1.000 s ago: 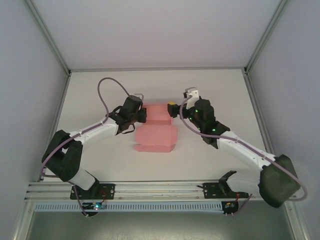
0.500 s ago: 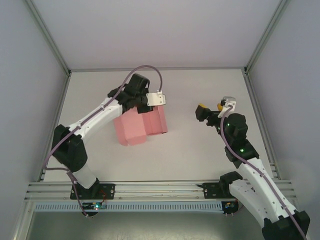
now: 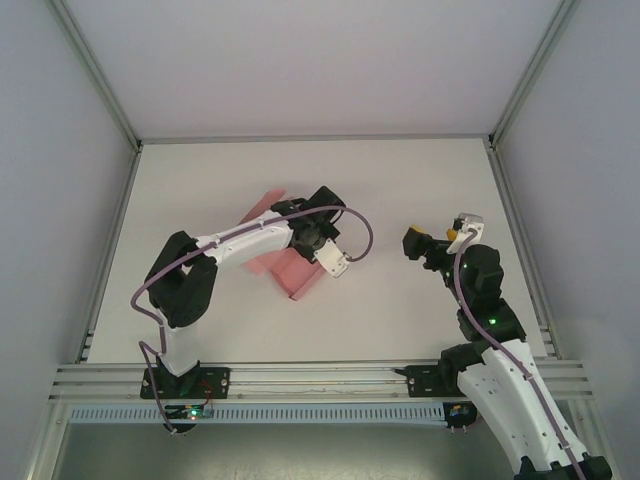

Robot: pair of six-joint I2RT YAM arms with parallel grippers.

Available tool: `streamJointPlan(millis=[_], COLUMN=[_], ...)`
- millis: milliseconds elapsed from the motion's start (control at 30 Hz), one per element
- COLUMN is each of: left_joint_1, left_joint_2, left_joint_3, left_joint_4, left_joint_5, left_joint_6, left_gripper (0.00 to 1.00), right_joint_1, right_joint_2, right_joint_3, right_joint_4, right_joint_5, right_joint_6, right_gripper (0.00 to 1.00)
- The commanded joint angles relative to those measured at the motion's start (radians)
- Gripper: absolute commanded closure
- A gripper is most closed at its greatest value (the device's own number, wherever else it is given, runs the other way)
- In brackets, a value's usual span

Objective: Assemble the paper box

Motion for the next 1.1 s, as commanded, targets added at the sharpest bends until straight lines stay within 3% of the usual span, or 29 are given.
streamJointPlan(millis=[0, 67, 100, 133, 167, 200, 267, 300, 333, 533, 633, 733, 867, 1000, 1067], left_joint_1=[-0.053, -0.067, -0.068, -0.070, -0.069, -0.071, -0.072, -0.071, -0.071, -0.036, 0.008, 0.084, 0.219, 0.329, 0.399], left_joint_2=[0.044, 0.056, 0.054, 0.048, 0.039, 0.027, -0.007, -0.026, -0.045, -0.217, -0.321, -0.415, -0.536, -0.590, -0.592], left_joint_3=[-0.025, -0.036, -0.039, -0.035, -0.035, -0.033, -0.033, -0.042, -0.044, -0.117, -0.180, -0.253, -0.348, -0.356, -0.350], left_joint_4=[0.012, -0.007, 0.001, -0.002, 0.006, 0.006, 0.021, 0.026, 0.028, 0.155, 0.303, 0.491, 0.537, 0.332, 0.226], left_joint_5=[-0.052, -0.035, -0.005, 0.023, 0.044, 0.056, 0.092, 0.110, 0.127, 0.312, 0.284, 0.161, 0.088, -0.196, -0.174], left_joint_6=[0.196, 0.213, 0.196, 0.180, 0.159, 0.146, 0.109, 0.080, 0.061, -0.213, -0.438, -0.840, -1.408, -1.900, -2.036], left_gripper=[1.00, 1.00, 0.92, 0.62, 0.44, 0.43, 0.31, 0.21, 0.00, 0.00, 0.00, 0.00, 0.00, 0.00, 0.00], right_joint_1=[-0.018, -0.023, -0.026, -0.030, -0.035, -0.039, -0.048, -0.050, -0.050, -0.050, -0.047, -0.033, 0.010, 0.072, 0.098], right_joint_2=[-0.003, -0.001, 0.002, 0.004, 0.010, 0.018, 0.041, 0.057, 0.072, 0.223, 0.354, 0.493, 0.694, 0.904, 1.018], right_joint_3=[-0.021, -0.027, -0.030, -0.032, -0.030, -0.026, -0.016, -0.008, -0.005, 0.050, 0.129, 0.209, 0.374, 0.582, 0.700], right_joint_4=[-0.017, -0.020, -0.019, -0.020, -0.025, -0.030, -0.033, -0.033, -0.027, 0.065, 0.075, 0.102, 0.074, -0.045, -0.109], right_joint_5=[-0.019, -0.020, -0.021, -0.022, -0.022, -0.028, -0.048, -0.051, -0.046, -0.227, -0.350, -0.430, -0.515, -0.621, -0.655], right_joint_6=[0.023, 0.025, 0.024, 0.023, 0.024, 0.019, 0.005, 0.000, -0.001, -0.121, -0.216, -0.295, -0.436, -0.645, -0.728], right_gripper=[0.02, 0.02, 0.02, 0.02, 0.02, 0.02, 0.02, 0.02, 0.02, 0.02, 0.02, 0.02, 0.02, 0.02, 0.02])
